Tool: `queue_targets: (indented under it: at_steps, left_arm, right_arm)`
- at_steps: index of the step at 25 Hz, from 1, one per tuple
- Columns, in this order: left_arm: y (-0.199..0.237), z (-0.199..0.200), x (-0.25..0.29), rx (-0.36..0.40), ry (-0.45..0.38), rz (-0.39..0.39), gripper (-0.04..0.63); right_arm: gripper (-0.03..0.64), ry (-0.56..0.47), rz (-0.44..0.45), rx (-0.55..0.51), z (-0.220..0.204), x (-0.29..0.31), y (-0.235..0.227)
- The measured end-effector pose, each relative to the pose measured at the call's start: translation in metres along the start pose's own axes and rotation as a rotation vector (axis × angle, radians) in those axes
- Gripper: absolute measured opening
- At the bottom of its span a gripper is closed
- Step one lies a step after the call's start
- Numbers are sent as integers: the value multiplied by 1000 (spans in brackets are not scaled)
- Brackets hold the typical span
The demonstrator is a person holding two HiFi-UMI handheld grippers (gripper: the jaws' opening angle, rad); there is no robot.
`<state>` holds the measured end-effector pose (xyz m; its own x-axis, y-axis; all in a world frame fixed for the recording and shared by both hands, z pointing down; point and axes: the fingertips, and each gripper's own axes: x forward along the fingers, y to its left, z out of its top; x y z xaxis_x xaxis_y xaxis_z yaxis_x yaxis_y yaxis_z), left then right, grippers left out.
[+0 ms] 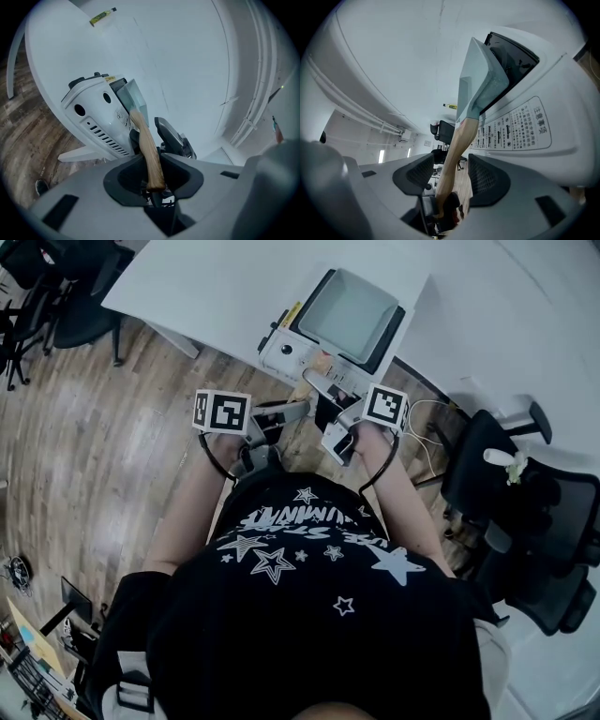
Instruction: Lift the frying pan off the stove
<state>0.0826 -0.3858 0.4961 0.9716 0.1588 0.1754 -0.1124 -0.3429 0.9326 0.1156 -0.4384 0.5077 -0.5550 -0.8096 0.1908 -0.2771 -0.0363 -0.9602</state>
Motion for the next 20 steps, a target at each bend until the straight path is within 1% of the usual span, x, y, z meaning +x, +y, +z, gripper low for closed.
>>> queue_targets:
  at_steps: [4, 6, 7, 12, 16, 20]
  left_arm:
    - [-1, -2, 2, -14, 6, -13, 106]
    - [-2, -4, 3, -21, 8, -16, 103]
    - [-3, -4, 3, -23, 7, -16, 101]
    - [-4, -4, 3, -28, -1, -19, 100]
    - [-3, -4, 4, -16, -7, -13, 100]
    - [-8, -3, 4, -32, -35, -26, 101]
  right_arm:
    - [216, -14, 1, 16, 3, 3, -1]
    - [163, -28, -12, 15, 5, 3, -4]
    - [155, -35, -14, 13, 6, 2, -4]
    - [153, -49, -3, -16, 7, 2, -3]
    - [144, -41, 29, -7, 6, 3, -3]
    - [143, -37, 46, -5, 7, 3, 0]
